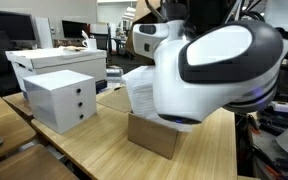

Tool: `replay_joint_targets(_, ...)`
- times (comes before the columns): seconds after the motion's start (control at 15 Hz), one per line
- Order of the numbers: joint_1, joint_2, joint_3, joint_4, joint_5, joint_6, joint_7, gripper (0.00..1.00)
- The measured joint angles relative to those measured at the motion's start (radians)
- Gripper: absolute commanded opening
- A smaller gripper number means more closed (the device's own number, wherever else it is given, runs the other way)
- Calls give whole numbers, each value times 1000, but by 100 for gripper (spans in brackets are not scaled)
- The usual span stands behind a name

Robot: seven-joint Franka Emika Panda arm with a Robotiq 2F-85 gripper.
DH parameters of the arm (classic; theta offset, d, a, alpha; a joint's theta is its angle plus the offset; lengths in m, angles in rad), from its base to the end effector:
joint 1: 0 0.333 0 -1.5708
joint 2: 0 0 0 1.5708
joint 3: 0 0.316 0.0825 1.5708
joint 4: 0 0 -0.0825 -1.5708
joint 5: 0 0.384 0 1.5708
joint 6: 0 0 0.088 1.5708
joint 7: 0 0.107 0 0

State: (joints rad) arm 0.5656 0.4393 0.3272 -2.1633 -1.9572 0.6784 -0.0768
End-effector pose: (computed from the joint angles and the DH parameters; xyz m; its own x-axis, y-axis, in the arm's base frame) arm 0.4259 0.3016 0.3401 0.8581 -0.0495 -0.5111 0.3441 0.7942 0.5009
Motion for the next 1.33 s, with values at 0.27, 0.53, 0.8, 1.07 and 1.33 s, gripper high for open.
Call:
replay_joint_targets(0.27, -78, -9, 32, 67, 208, 18, 131, 6)
replay_joint_targets(0.53, -152, -40, 40, 131, 422, 62, 263, 6)
replay_joint_targets(0.8, -192, -78, 38, 175, 585, 92, 345, 6)
replay_joint_targets(1.07, -226, -129, 26, 208, 726, 122, 408, 6)
replay_joint_targets(1.33, -254, -190, -2, 232, 879, 181, 505, 6)
